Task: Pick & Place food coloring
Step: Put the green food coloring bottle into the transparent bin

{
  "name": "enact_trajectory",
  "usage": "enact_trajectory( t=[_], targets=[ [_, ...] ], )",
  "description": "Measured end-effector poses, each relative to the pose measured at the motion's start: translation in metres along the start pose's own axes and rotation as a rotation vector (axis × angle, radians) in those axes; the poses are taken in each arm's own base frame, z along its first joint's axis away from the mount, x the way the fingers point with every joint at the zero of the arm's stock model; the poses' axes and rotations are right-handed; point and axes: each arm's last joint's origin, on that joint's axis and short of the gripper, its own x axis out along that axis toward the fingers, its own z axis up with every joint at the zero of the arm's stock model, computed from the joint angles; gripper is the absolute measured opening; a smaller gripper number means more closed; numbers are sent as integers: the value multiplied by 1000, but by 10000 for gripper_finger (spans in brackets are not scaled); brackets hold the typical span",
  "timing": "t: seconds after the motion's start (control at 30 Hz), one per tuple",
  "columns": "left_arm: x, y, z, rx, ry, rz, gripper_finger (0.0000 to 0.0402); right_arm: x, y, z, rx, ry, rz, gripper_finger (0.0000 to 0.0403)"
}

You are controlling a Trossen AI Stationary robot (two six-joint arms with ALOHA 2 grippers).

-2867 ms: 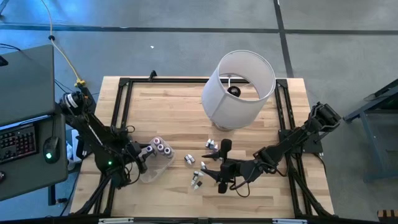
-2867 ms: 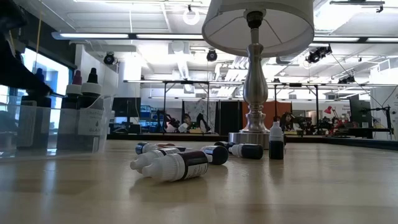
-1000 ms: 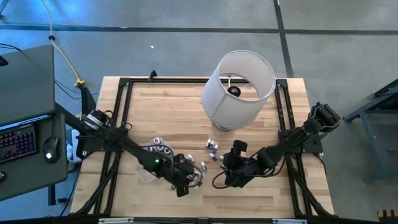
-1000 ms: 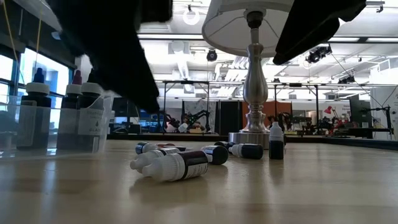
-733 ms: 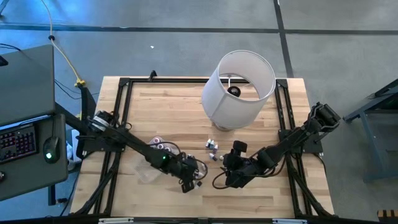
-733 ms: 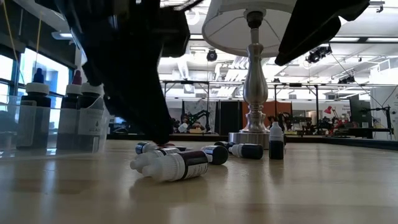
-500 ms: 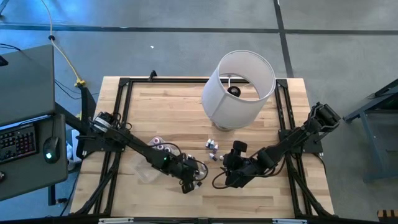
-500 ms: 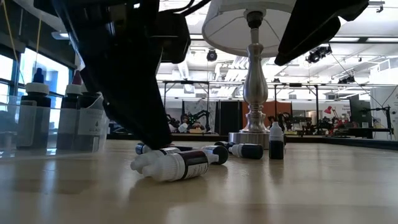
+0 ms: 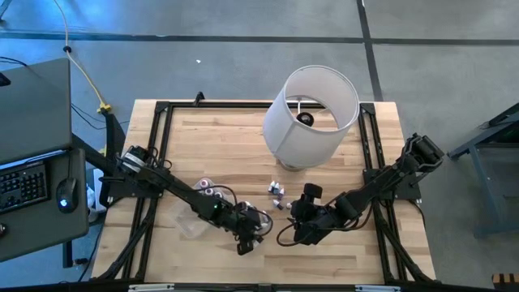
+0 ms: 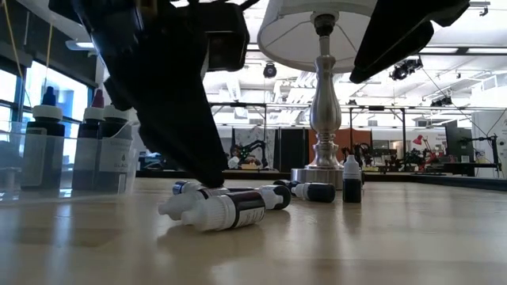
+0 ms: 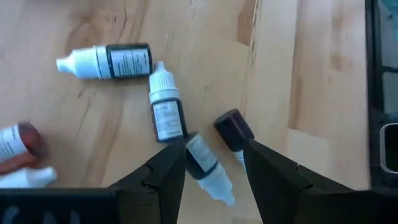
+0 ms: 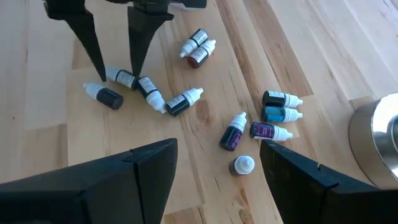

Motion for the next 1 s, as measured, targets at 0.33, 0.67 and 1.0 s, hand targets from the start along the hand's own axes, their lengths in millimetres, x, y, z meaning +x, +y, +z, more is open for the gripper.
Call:
enact_trajectory(
  t=[0.33, 0.67, 1.0],
  targets=[
    [13, 8, -5, 186, 16, 58, 161, 0, 0, 0, 1, -1, 0, 224],
    [13, 12, -6, 457, 40, 103, 161, 0, 0, 0, 0, -1, 1, 224],
    [9, 10, -3, 436, 25, 103, 85, 0, 0, 0, 0, -1, 0, 224]
  ],
)
